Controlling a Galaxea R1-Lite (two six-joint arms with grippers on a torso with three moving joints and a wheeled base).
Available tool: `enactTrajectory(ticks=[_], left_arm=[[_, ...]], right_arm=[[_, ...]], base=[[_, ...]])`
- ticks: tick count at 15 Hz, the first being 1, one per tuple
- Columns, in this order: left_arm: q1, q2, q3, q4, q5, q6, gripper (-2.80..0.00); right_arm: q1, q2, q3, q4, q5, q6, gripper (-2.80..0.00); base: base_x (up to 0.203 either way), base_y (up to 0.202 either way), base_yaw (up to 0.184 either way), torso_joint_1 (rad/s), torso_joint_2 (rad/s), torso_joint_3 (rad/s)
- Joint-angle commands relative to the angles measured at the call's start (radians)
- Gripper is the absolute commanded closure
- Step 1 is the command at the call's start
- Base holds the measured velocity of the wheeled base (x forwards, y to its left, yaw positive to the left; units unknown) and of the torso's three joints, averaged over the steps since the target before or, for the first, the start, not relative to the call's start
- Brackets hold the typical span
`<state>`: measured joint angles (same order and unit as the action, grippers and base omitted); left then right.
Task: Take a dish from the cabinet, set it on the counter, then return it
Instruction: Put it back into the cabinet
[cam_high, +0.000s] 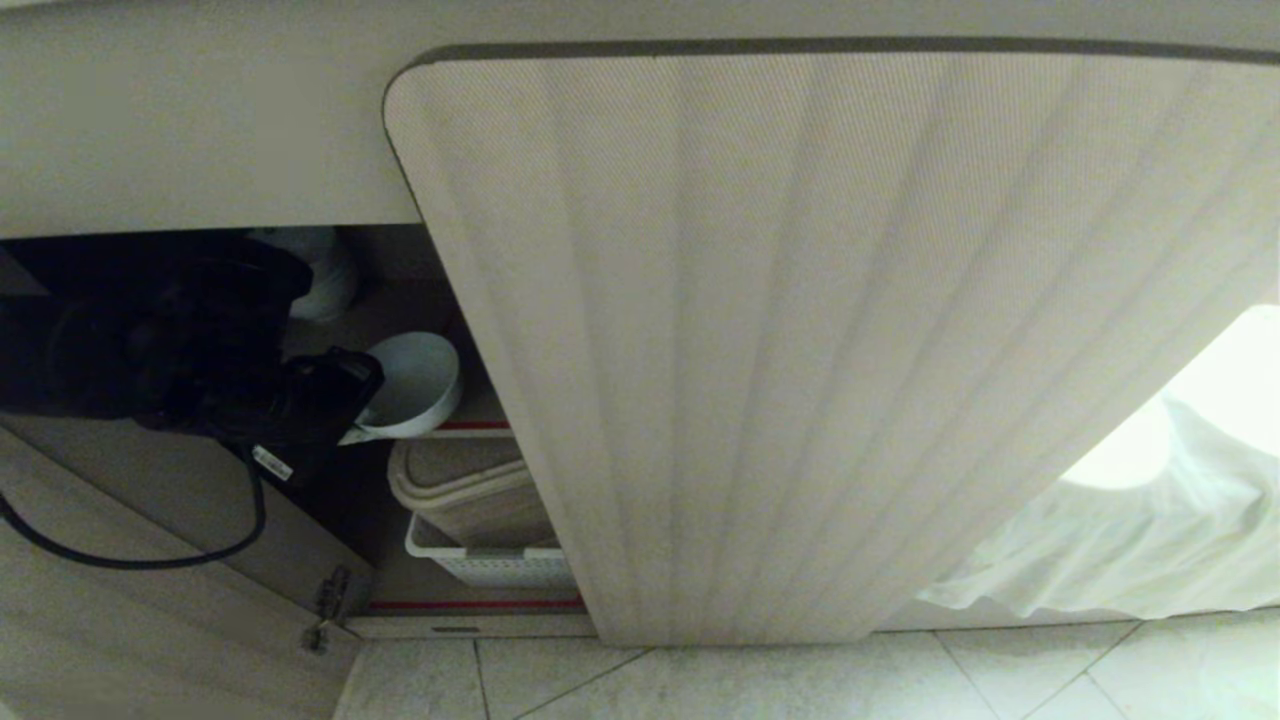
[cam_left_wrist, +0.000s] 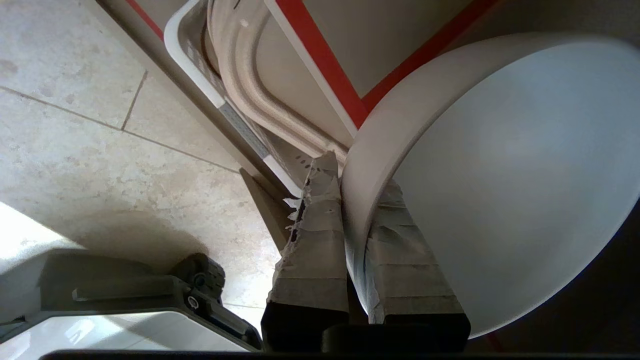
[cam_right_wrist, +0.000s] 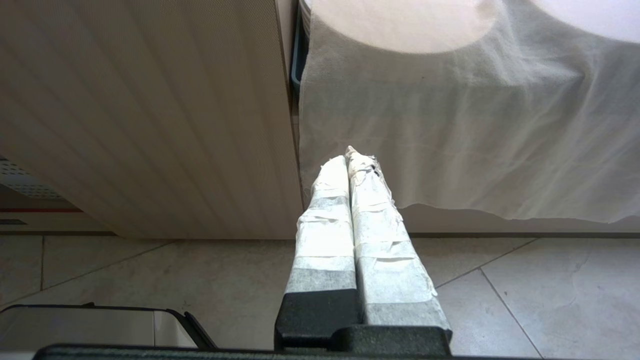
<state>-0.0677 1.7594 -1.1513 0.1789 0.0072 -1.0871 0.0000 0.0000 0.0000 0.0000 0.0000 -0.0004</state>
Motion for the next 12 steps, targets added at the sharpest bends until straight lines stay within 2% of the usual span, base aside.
enactTrajectory(ticks=[1,12], left_arm=[[0.000,0.005,-0.002,0.001,0.000,-0.005,0.00],[0.011,0.023,-0.025,-0.001,0.002,-0.005,0.00]], right_arm=[[0.000,0.000,0.000,0.000,0.000,0.000,0.00],[0.001,0.000,0.000,0.000,0.000,0.000,0.00]], base=[[0.000,0.000,0.000,0.000,0.00,0.000],[0.000,0.000,0.000,0.000,0.00,0.000]])
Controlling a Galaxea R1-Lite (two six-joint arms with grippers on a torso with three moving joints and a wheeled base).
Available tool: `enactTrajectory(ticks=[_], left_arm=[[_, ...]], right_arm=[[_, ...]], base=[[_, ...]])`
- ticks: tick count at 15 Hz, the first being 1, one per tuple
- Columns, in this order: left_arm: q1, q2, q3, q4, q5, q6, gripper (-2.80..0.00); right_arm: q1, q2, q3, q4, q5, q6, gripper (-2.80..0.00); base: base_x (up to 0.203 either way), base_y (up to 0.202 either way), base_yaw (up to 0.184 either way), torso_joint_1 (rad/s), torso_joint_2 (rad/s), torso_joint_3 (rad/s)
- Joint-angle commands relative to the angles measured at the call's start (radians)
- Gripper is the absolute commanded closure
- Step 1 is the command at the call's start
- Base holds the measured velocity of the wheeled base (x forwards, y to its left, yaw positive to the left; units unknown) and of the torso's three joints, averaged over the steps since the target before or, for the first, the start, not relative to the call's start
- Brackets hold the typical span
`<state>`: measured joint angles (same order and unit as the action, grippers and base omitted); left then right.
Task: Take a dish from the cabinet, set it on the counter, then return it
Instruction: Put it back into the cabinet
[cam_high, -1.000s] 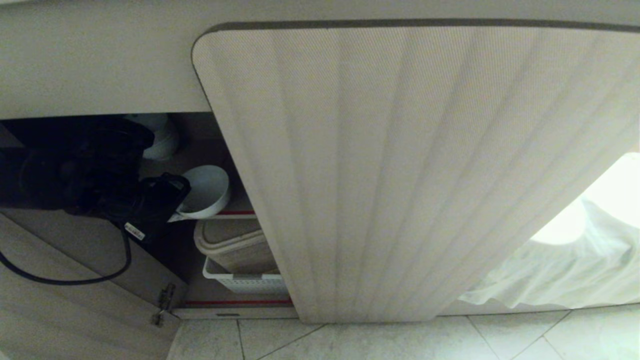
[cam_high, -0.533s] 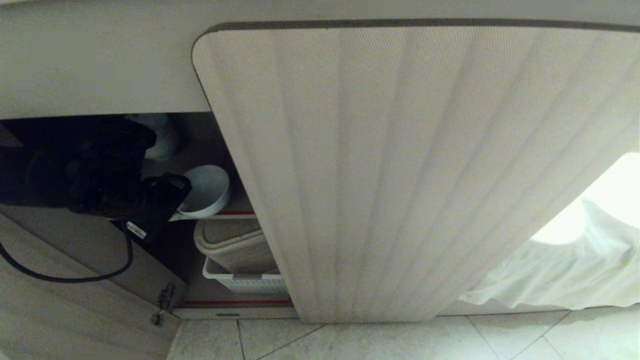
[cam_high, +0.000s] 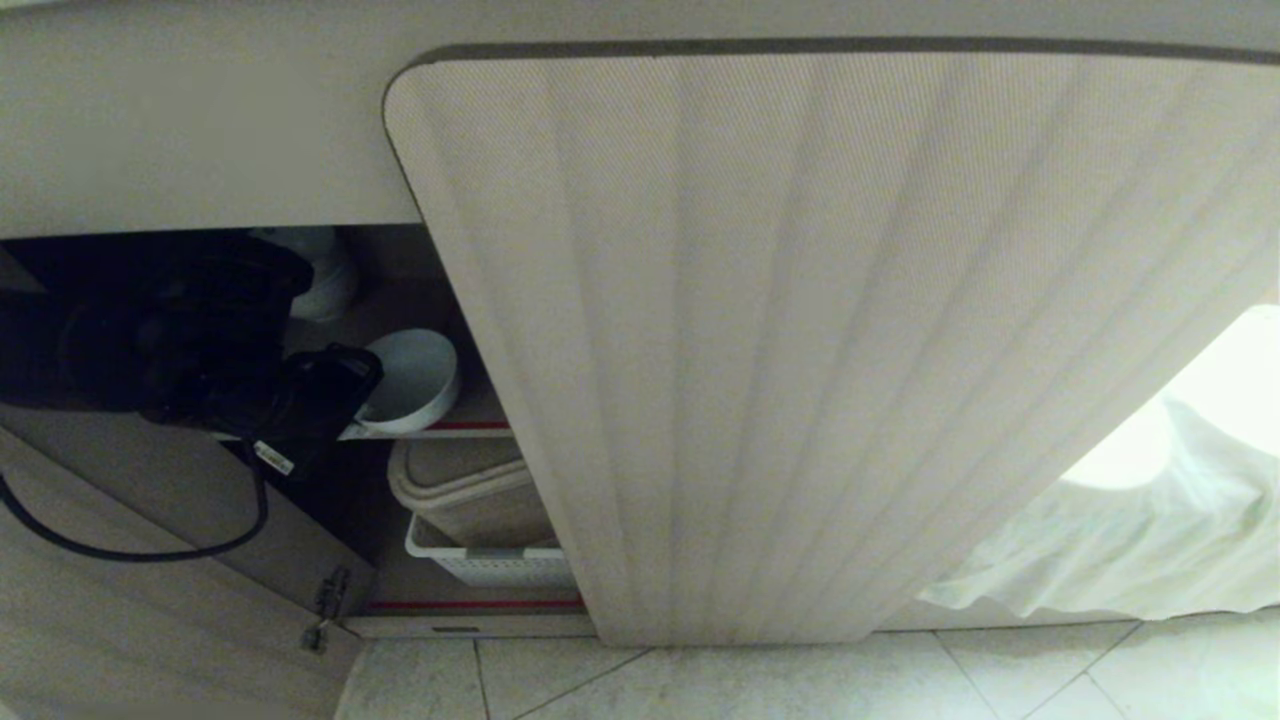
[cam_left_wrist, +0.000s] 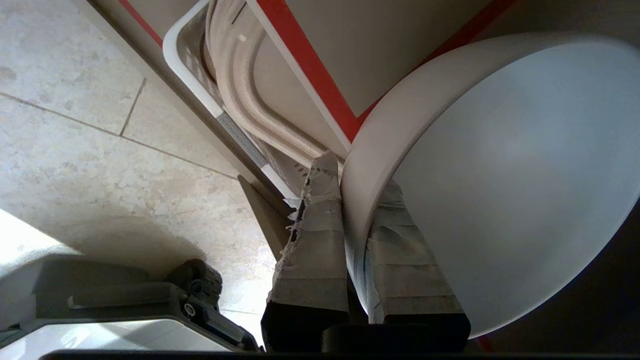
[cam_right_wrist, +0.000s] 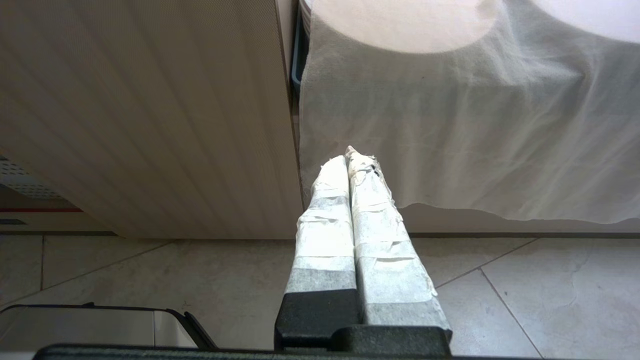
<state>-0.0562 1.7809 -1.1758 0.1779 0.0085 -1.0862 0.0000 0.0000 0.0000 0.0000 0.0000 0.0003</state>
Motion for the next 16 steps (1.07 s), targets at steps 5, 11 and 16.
enactTrajectory(ticks=[5,11,16], left_arm=[[0.007,0.014,-0.024,0.002,-0.001,-0.006,0.00],[0.007,0.025,-0.025,0.000,-0.001,-0.006,0.00],[0.007,0.034,-0.033,-0.003,-0.001,-0.009,0.00]], right_arm=[[0.000,0.000,0.000,0.000,0.000,0.000,0.00],[0.000,0.000,0.000,0.000,0.000,0.000,0.00],[0.000,0.000,0.000,0.000,0.000,0.000,0.00]], base=[[0.000,0.000,0.000,0.000,0.00,0.000],[0.000,0.000,0.000,0.000,0.00,0.000],[0.000,0.000,0.000,0.000,0.00,0.000]])
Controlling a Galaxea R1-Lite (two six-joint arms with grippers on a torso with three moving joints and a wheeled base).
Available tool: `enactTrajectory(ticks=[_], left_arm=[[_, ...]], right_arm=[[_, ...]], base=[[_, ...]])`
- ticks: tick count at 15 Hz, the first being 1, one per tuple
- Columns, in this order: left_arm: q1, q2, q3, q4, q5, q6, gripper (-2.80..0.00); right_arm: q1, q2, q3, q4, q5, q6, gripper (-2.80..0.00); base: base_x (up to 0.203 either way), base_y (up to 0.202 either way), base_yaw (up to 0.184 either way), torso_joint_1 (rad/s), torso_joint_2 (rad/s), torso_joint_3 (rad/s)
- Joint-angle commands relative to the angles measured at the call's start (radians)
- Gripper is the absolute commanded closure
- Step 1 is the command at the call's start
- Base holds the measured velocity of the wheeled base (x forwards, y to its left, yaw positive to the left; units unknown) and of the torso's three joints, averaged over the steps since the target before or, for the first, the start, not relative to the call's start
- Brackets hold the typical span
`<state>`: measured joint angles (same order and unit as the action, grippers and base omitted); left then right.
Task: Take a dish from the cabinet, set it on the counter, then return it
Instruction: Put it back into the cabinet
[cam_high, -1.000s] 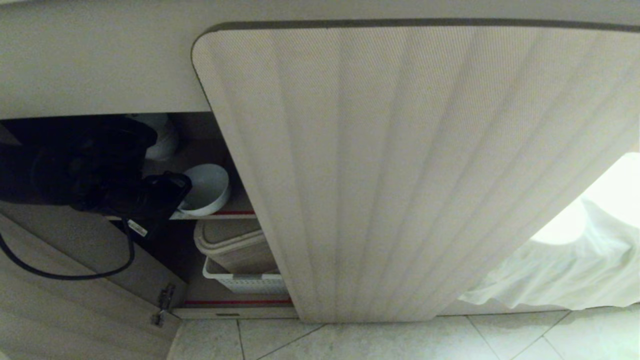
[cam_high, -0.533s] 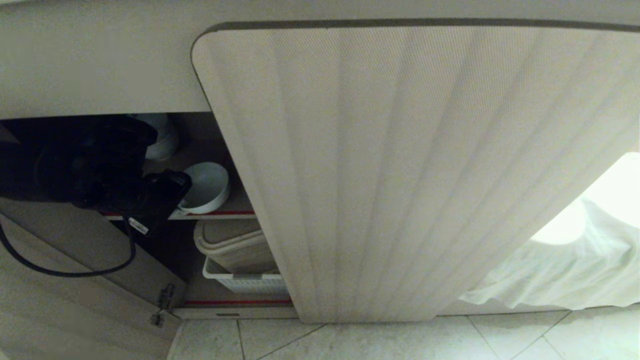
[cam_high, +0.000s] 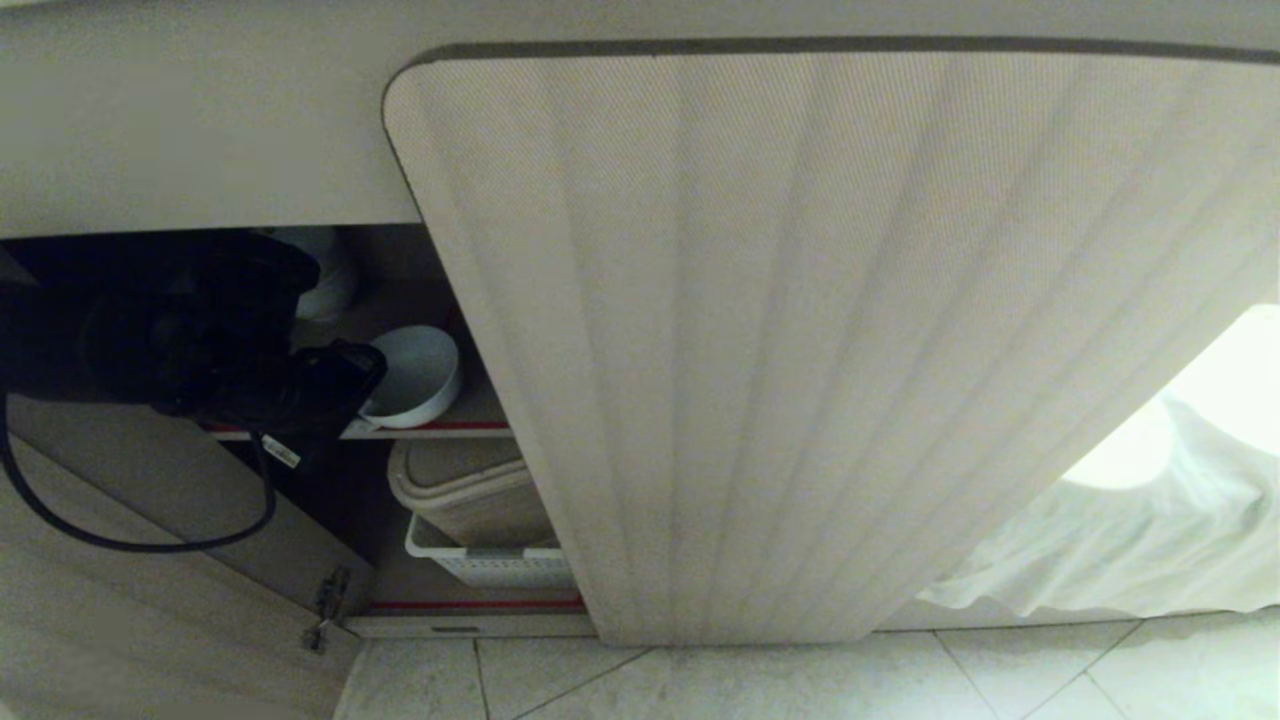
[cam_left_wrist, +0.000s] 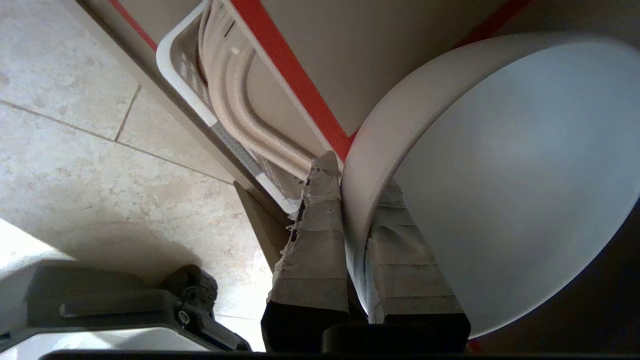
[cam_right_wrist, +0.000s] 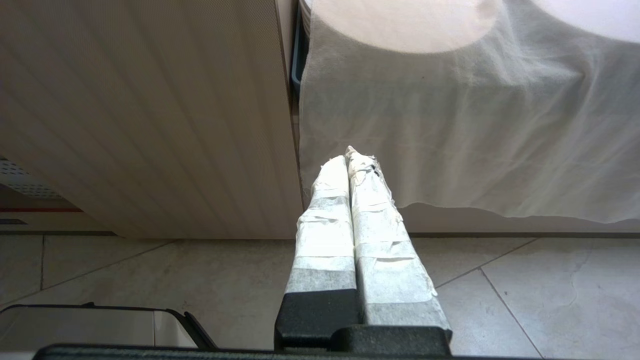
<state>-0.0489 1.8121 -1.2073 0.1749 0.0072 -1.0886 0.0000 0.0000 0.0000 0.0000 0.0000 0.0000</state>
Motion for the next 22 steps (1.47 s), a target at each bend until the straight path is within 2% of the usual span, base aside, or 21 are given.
enactTrajectory(ticks=[1,22], left_arm=[[0.000,0.004,-0.002,0.000,0.000,-0.007,0.00],[0.000,0.055,-0.052,0.000,0.005,-0.008,0.00]], right_arm=[[0.000,0.000,0.000,0.000,0.000,0.000,0.00],[0.000,0.000,0.000,0.000,0.000,0.000,0.00]], base=[[0.000,0.000,0.000,0.000,0.00,0.000],[0.000,0.000,0.000,0.000,0.00,0.000]])
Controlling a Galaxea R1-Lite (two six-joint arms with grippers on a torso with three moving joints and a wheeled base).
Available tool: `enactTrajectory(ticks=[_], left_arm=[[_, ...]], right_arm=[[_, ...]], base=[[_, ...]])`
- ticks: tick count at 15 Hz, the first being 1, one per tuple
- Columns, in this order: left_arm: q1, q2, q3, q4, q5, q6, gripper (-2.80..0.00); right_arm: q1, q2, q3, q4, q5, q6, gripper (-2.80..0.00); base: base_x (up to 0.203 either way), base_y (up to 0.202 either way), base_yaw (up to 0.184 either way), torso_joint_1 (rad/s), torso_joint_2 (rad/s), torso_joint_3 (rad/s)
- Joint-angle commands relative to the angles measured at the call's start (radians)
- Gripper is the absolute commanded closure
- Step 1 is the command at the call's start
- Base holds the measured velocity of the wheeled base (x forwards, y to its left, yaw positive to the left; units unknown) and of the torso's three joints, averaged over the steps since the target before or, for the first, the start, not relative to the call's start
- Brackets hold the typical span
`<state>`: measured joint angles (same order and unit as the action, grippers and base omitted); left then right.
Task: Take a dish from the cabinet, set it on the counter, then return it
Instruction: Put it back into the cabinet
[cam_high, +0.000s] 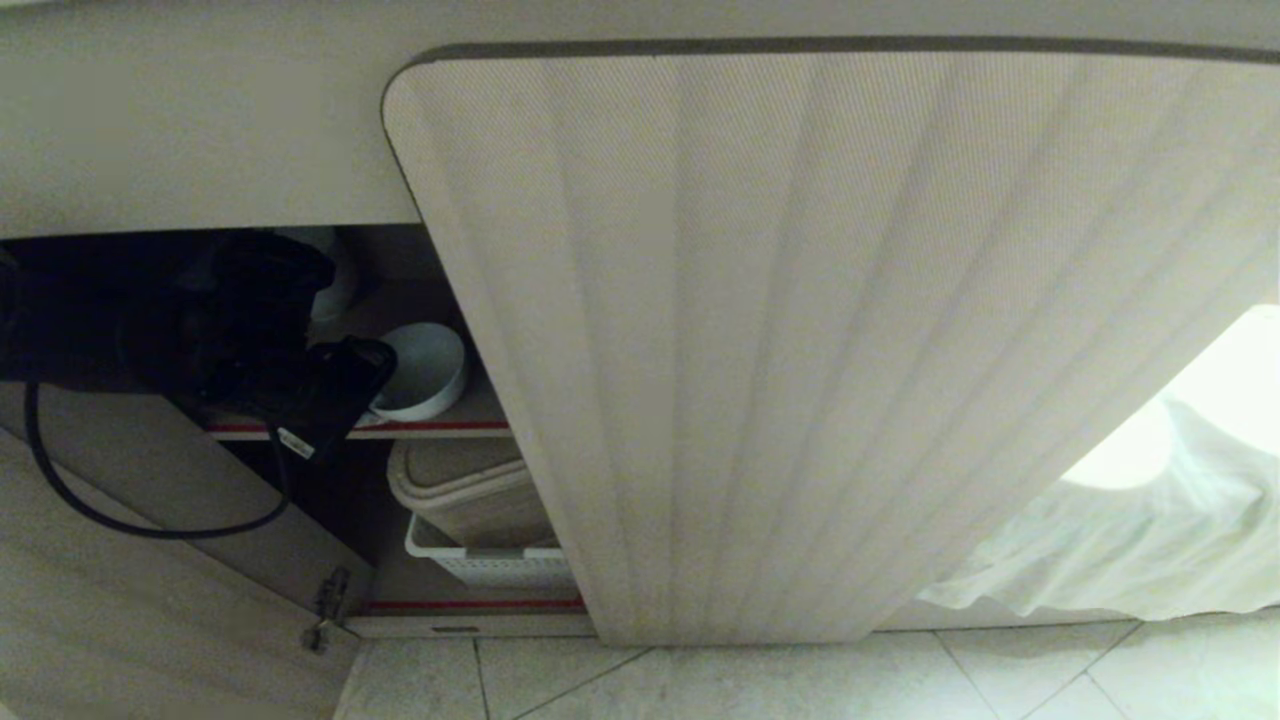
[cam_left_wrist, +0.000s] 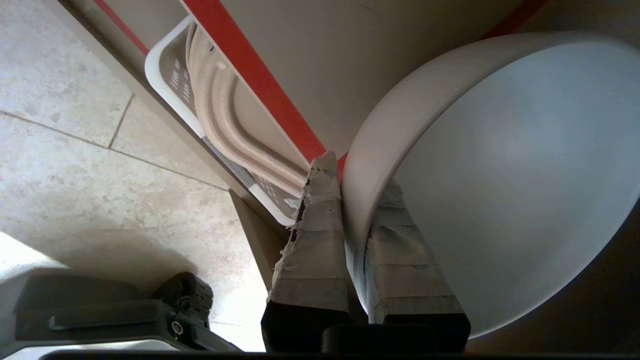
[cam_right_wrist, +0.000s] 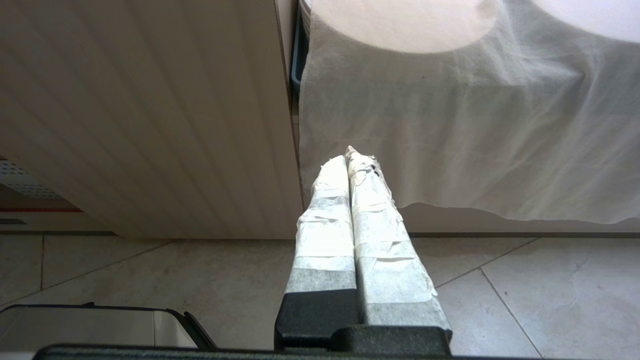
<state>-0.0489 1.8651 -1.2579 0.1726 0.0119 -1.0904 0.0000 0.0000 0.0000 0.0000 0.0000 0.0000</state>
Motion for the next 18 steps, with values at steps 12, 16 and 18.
enactTrajectory(ticks=[12,16,18], left_arm=[[-0.002,0.003,-0.002,0.001,0.005,-0.005,-2.80],[0.000,0.005,-0.012,-0.008,0.006,-0.009,-2.80],[0.000,0.004,-0.017,-0.032,0.006,-0.009,-2.80]], right_arm=[[0.001,0.000,0.000,0.000,0.000,0.000,0.00],[0.000,0.000,0.000,0.000,0.000,0.000,0.00],[0.000,0.000,0.000,0.000,0.000,0.000,0.00]], base=[[0.000,0.000,0.000,0.000,0.00,0.000],[0.000,0.000,0.000,0.000,0.00,0.000],[0.000,0.000,0.000,0.000,0.00,0.000]])
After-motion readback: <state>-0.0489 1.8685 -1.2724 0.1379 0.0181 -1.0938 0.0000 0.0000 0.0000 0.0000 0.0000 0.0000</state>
